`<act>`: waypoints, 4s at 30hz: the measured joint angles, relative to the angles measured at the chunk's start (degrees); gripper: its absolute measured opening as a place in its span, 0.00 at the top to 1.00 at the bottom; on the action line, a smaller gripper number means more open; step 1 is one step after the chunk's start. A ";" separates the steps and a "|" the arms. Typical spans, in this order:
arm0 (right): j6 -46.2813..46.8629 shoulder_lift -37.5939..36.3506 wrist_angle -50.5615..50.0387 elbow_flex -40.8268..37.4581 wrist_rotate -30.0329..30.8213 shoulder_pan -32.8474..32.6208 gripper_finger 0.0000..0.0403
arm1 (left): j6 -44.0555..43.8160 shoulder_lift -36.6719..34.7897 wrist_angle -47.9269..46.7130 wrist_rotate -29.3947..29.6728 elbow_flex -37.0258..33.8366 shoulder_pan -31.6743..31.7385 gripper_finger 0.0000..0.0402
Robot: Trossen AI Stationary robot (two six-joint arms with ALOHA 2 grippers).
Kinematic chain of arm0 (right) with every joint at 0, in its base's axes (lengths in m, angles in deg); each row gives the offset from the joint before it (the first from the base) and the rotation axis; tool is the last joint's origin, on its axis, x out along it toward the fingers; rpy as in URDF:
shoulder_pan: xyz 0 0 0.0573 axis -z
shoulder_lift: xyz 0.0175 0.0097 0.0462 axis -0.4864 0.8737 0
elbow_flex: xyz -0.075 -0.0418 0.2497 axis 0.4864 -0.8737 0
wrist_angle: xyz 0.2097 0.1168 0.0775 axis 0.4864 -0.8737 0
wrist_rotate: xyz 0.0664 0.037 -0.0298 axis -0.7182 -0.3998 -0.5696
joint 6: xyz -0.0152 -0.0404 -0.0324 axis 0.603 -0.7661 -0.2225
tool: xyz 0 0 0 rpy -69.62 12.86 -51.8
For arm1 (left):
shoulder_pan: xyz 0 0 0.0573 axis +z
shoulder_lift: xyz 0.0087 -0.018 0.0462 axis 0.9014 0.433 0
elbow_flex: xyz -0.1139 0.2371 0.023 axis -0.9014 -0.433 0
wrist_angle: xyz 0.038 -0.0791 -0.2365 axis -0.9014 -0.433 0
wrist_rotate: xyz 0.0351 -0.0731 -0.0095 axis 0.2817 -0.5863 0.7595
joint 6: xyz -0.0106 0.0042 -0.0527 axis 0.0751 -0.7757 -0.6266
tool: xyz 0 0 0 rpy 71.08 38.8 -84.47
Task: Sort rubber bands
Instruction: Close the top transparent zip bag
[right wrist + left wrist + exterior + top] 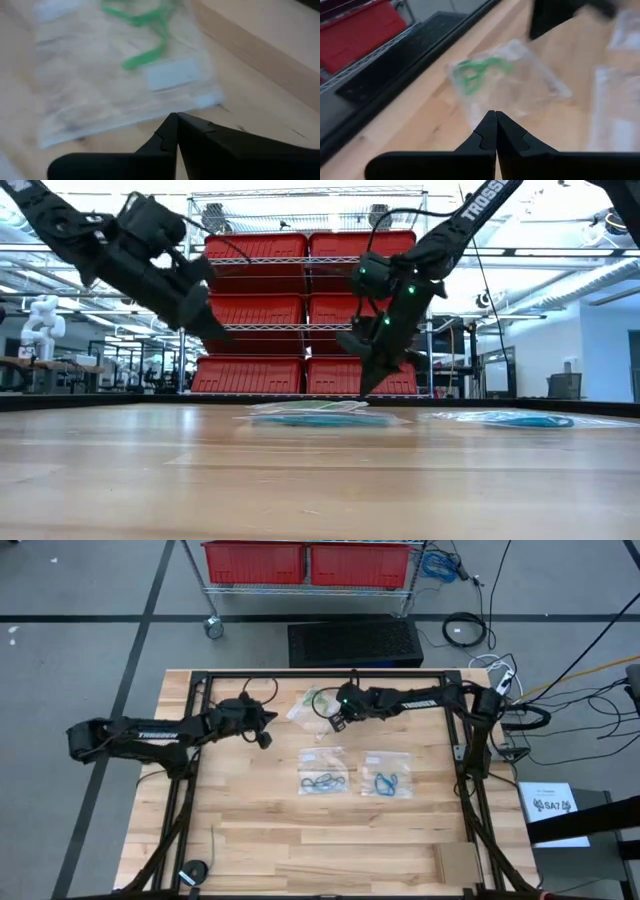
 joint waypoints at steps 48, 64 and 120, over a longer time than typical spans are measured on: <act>-4.12 -12.42 -17.65 2.15 9.14 -16.20 1.00 | 7.21 37.27 -23.80 -13.43 25.47 9.41 1.00; 10.37 -6.77 -6.75 -2.10 7.50 -13.69 0.92 | -1.85 28.27 -15.81 -22.44 24.76 9.09 1.00; 29.90 7.31 19.76 -2.44 1.49 -8.39 0.57 | 4.17 23.28 -18.32 -28.44 24.94 17.59 1.00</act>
